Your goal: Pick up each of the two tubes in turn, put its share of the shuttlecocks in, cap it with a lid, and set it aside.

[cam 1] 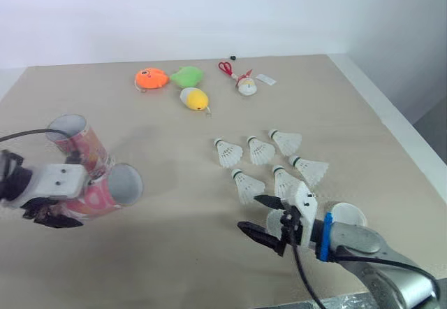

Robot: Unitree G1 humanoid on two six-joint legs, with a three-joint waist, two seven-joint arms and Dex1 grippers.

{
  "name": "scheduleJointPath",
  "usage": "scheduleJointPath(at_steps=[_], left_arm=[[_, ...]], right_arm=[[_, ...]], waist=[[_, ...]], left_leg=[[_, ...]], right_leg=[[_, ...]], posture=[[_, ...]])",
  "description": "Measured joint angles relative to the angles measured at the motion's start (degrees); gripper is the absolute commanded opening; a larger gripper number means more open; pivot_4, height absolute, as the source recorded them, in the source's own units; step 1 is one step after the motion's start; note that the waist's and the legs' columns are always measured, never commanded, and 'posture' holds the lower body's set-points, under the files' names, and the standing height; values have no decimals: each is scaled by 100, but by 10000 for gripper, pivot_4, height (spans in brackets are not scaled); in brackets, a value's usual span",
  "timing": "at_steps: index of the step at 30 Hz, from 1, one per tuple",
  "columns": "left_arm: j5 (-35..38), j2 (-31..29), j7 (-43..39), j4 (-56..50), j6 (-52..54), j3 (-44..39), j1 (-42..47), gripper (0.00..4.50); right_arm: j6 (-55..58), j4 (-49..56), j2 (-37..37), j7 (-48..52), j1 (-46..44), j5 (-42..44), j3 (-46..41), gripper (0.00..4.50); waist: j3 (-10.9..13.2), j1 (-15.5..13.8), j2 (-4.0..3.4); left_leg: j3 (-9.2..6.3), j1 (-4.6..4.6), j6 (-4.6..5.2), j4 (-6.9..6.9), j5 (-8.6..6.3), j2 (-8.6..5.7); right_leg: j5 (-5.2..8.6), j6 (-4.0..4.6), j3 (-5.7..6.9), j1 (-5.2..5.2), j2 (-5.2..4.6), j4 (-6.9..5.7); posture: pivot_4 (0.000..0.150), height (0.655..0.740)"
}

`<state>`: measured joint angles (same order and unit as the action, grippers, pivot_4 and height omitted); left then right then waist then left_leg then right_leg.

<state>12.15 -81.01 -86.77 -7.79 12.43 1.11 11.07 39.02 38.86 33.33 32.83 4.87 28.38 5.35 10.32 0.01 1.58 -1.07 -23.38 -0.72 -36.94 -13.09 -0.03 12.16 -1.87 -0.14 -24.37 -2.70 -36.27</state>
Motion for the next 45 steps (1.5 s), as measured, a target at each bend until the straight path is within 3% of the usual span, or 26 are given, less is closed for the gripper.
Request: scheduleJointPath(at_steps=[14, 35, 45], left_arm=[[-101, 271, 137, -603, 798, 396, -44, 29436], [143, 284, 596, -1062, 1355, -781, -848, 29436], [48, 326, 1027, -1863, 1949, -331, -992, 29436]], right_arm=[[-91, -39, -917, -925, -143, -566, 363, 45000], [-75, -543, -955, -669, -628, -619, 542, 45000], [9, -711, -1161, -861, -813, -763, 606, 45000]], waist=[[0, 4, 2], [0, 13, 2], [0, 18, 2]], left_leg=[[-1, 17, 2, -40, -5, 85], [4, 27, 2, -48, -5, 86], [2, 30, 2, -49, -5, 84]], right_leg=[[16, 57, -6, -2, 79, -46], [22, 72, -19, -6, 82, -74], [21, 73, -22, -7, 95, -79]], posture=[[1500, 7400], [1500, 7400], [1500, 7400]])
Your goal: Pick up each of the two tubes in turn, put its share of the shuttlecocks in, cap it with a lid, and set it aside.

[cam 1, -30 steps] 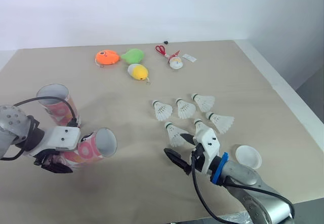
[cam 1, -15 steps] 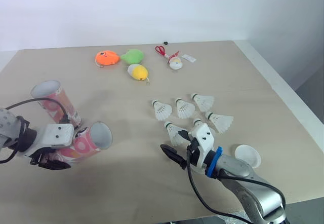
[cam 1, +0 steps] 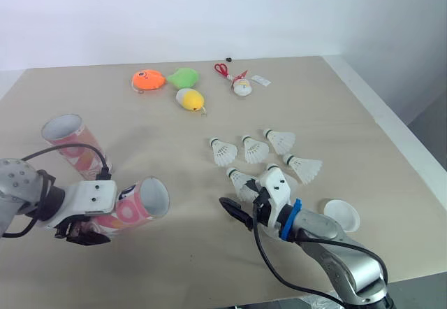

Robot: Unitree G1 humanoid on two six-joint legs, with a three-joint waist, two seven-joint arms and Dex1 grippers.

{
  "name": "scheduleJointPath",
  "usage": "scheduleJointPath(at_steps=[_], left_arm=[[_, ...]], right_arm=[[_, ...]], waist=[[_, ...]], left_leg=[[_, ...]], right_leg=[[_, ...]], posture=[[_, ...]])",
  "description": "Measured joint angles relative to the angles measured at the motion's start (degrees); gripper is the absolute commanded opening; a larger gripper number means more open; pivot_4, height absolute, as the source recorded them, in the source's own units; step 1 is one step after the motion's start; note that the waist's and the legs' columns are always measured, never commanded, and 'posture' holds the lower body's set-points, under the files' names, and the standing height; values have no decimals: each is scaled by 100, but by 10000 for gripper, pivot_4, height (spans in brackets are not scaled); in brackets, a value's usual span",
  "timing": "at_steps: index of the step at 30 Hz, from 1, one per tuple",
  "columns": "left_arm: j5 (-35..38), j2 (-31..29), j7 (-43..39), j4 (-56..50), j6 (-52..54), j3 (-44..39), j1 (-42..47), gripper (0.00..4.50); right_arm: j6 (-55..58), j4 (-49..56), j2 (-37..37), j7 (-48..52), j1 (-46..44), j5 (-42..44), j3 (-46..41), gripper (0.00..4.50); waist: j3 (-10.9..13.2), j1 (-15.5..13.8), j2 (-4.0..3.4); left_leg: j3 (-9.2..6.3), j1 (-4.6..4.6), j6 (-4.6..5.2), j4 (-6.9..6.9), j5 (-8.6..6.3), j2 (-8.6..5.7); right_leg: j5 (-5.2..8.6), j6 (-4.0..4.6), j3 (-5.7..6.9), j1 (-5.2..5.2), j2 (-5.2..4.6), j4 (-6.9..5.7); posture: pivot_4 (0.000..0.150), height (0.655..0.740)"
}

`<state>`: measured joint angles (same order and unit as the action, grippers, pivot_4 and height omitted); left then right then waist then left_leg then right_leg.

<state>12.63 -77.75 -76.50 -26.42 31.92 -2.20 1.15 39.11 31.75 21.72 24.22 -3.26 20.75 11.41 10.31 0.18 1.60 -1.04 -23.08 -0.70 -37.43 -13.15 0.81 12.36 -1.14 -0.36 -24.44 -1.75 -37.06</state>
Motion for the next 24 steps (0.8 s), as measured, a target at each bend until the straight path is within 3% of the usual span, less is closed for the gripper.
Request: scheduleJointPath(at_steps=[3, 10, 11, 18, 24], left_arm=[[-62, 18, 92, -20, 89, 133, 106, 29248], [-267, 16, 198, -112, 183, 398, 269, 29248], [-275, 20, 199, -111, 197, 430, 299, 29248], [-356, 86, 207, -97, 297, 607, 448, 29248], [-355, 491, 403, -61, 502, 661, 714, 29248]], right_arm=[[0, -47, -116, -89, -12, -33, -1, 36682], [-1, -129, -296, -160, -25, -69, -11, 2314], [-3, -132, -314, -157, -23, -68, -17, 735], [-80, -141, -394, -30, -8, 82, -101, 735], [-261, 195, 171, 1000, -389, 891, -566, 735]], waist=[[-1, -1, -2], [-13, -4, -26], [-14, -4, -29], [-34, -7, -64], [-37, -50, -93]], left_leg=[[0, 3, 0, 0, 0, 1], [2, 26, 0, 0, 0, 0], [3, 28, 0, 0, 0, 1], [3, 33, 1, 0, 1, 2], [1, 33, 7, -9, 5, -4]], right_leg=[[0, 2, -3, 1, 4, -1], [-2, 0, -26, 15, 12, -7], [-2, 0, -31, 16, 16, -8], [-2, 0, -57, 20, 36, -10], [-6, -7, -76, 32, 35, -10]], posture=[[1500, 7400], [1500, 7400], [1500, 7400], [1500, 7400], [1500, 7400]])
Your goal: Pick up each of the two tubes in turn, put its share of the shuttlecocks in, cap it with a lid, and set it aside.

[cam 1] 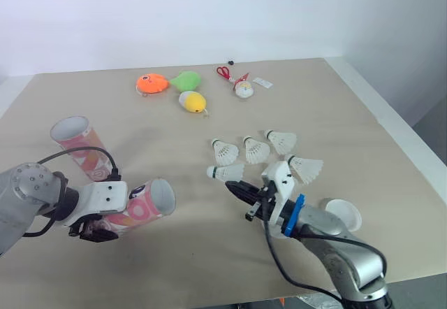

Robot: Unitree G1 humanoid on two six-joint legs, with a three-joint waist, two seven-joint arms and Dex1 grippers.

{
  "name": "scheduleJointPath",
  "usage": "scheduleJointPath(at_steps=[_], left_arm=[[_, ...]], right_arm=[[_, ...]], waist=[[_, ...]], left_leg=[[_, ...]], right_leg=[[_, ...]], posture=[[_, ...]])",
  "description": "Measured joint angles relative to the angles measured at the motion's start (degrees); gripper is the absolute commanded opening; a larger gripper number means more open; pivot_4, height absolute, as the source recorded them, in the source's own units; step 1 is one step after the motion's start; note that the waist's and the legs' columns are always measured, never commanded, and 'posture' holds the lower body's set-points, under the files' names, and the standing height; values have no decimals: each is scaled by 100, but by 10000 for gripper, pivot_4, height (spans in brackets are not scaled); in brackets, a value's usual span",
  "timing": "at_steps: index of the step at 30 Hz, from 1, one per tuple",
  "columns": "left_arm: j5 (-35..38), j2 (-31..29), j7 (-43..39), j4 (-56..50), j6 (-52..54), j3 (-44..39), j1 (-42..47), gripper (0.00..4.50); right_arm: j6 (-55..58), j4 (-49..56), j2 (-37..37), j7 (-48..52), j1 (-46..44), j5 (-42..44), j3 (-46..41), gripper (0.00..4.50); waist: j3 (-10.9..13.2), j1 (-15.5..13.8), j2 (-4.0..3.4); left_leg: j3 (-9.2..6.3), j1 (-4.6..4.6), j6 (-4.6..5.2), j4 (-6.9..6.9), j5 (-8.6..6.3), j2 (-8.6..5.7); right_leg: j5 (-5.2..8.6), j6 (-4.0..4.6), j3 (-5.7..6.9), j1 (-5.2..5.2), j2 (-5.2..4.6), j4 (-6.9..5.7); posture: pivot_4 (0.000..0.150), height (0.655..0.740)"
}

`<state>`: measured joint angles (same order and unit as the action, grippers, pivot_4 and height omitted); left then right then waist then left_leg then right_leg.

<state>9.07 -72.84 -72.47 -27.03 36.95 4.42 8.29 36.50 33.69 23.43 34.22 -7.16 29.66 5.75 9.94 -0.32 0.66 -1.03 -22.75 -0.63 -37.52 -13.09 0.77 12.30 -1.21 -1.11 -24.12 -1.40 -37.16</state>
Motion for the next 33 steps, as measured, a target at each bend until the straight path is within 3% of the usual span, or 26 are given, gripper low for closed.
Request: scheduleJointPath(at_steps=[7, 15, 23, 24, 26, 32, 33], left_arm=[[-19, 217, 131, 147, 303, 370, 691, 29248], [-36, 230, 124, 102, 500, 604, 932, 29248], [-15, 232, 198, 59, 604, 624, 938, 29248], [-14, 232, 204, 55, 608, 627, 937, 29248], [-12, 231, 206, 54, 610, 627, 936, 29248], [-2, 218, 203, 5, 608, 594, 878, 29248], [0, 217, 204, 3, 609, 592, 877, 29248]], right_arm=[[-245, -19, 1123, 1253, -923, -36, 308, 735], [-750, -933, 661, 1725, -2390, -744, 1318, 735], [-1050, -1375, 267, 2061, -2805, -1091, 1808, 735], [-1029, -1375, 171, 2057, -2825, -1054, 1796, 7096], [-916, -1368, 90, 2052, -2821, -931, 1772, 13761], [-532, -1110, -1, 1761, -2400, -513, 1353, 44363], [-484, -1038, -22, 1663, -2288, -460, 1237, 44363]], waist=[[17, 11, 49], [17, 115, 49], [16, 140, 50], [16, 139, 50], [16, 139, 50], [15, 139, 50], [15, 139, 50]], left_leg=[[4, -20, -1, 2, -1, -1], [-2, -30, 4, 4, -6, -1], [-1, -28, 4, -1, -5, -2], [-2, -27, 4, -1, -5, -2], [-2, -27, 4, -2, -5, -2], [-1, -26, 4, -1, -5, -1], [-2, -26, 4, -1, -5, -1]], right_leg=[[8, 13, -1, -17, 13, 3], [-2, -4, 0, -24, 18, 0], [-7, -12, -1, -21, 11, -2], [-8, -12, -1, -20, 11, -3], [-8, -12, -1, -20, 11, -4], [-7, -11, -3, -18, 6, -4], [-7, -11, -2, -18, 6, -4]], posture=[[1500, 7400], [1500, 7400], [1500, 7400], [1500, 7400], [1500, 7400], [1500, 7400], [1500, 7400]])
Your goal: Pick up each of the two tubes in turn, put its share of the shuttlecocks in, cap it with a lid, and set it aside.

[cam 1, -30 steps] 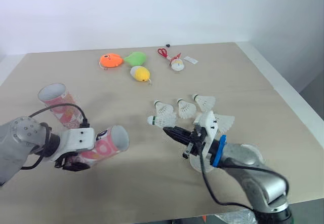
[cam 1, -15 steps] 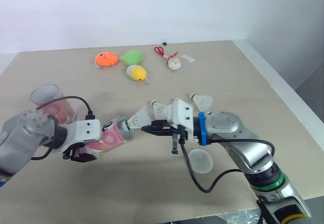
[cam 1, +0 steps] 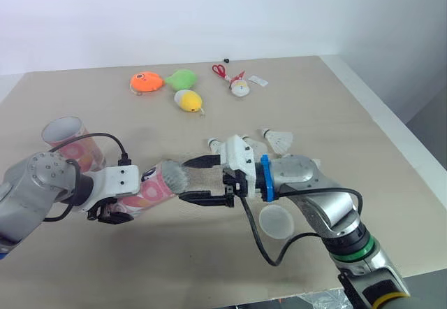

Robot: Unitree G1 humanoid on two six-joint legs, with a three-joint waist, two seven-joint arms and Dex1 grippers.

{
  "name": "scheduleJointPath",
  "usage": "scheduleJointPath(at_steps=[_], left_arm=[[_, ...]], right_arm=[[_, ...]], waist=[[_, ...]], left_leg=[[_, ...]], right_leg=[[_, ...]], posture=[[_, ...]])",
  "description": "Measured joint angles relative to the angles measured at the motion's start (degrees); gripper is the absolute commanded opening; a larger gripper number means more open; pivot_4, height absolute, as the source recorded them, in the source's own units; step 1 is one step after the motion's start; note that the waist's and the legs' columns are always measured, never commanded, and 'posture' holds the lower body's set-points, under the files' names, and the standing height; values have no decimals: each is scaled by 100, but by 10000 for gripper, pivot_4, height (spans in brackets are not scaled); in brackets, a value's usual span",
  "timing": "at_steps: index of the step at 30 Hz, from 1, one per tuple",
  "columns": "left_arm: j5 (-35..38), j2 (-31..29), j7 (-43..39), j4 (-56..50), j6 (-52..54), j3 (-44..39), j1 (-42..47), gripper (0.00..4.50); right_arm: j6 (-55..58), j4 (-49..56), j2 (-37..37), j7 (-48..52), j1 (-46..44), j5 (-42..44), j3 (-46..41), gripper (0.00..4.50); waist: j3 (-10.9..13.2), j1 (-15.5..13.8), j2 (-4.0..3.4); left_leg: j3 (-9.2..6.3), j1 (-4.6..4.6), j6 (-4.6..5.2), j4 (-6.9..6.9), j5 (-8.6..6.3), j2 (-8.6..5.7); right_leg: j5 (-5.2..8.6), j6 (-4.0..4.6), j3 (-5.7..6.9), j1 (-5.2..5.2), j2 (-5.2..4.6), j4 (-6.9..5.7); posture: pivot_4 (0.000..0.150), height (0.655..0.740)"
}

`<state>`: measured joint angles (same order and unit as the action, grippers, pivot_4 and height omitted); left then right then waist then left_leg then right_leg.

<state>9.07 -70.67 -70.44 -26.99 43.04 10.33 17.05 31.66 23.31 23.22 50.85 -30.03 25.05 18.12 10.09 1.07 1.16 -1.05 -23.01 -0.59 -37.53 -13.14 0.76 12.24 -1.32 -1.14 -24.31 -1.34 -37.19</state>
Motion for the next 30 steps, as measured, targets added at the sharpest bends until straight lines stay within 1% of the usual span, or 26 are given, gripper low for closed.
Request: scheduleJointPath(at_steps=[3, 5, 8, 10, 13, 17, 27, 30], left_arm=[[14, -25, 7, -8, 8, -54, -59, 29248], [30, -55, 9, -16, 7, -132, -148, 29248], [51, -173, -2, -66, 29, -165, -236, 29248], [55, -201, -8, -69, 57, -172, -254, 29248], [52, -206, -2, -69, 58, -176, -260, 29248], [65, -205, 3, -83, 50, -177, -262, 29248], [120, -174, 31, -135, 63, -304, -377, 29248], [142, -161, 36, -158, 67, -318, -389, 29248]], right_arm=[[104, 154, -52, -671, 428, -29, -540, 44363], [151, 156, 104, -1074, 705, -327, -694, 44363], [254, 89, 124, -1537, 1022, -820, -501, 44363], [329, -106, -109, -1815, 1086, -1044, -293, 44363], [391, -366, -434, -2038, 1043, -1222, -25, 44363], [595, -823, -997, -2541, 603, -1439, -17, 44363], [757, -1779, -1795, -3042, 169, -1543, -111, 44363], [746, -1920, -1883, -3124, 80, -1576, -132, 44363]], waist=[[0, 8, 0], [0, 14, 1], [0, 53, 0], [0, 77, 0], [1, 80, -1], [-2, 82, 3], [-2, 88, 4], [-2, 101, 4]], left_leg=[[2, 0, 0, 0, 0, -1], [5, 0, 0, 0, 0, -1], [12, 7, 0, 11, 0, 2], [12, 12, 0, 15, 0, 10], [5, 14, 0, 14, 0, 16], [7, 13, 0, 12, 0, 12], [10, 11, -2, 14, -2, 10], [10, 11, -2, 14, -2, 9]], right_leg=[[0, 0, -1, -1, 0, 0], [4, 6, -1, -2, 1, 0], [5, 10, -5, -8, 9, -1], [7, 14, -7, -8, 20, -6], [9, 20, -6, -9, 31, -13], [5, 17, -8, -7, 26, -11], [5, 16, -15, -9, 23, -9], [4, 14, -15, -9, 21, -9]], posture=[[1500, 7400], [1500, 7400], [1500, 7400], [1500, 7400], [1500, 7400], [1500, 7400], [1500, 7400], [1500, 7400]])
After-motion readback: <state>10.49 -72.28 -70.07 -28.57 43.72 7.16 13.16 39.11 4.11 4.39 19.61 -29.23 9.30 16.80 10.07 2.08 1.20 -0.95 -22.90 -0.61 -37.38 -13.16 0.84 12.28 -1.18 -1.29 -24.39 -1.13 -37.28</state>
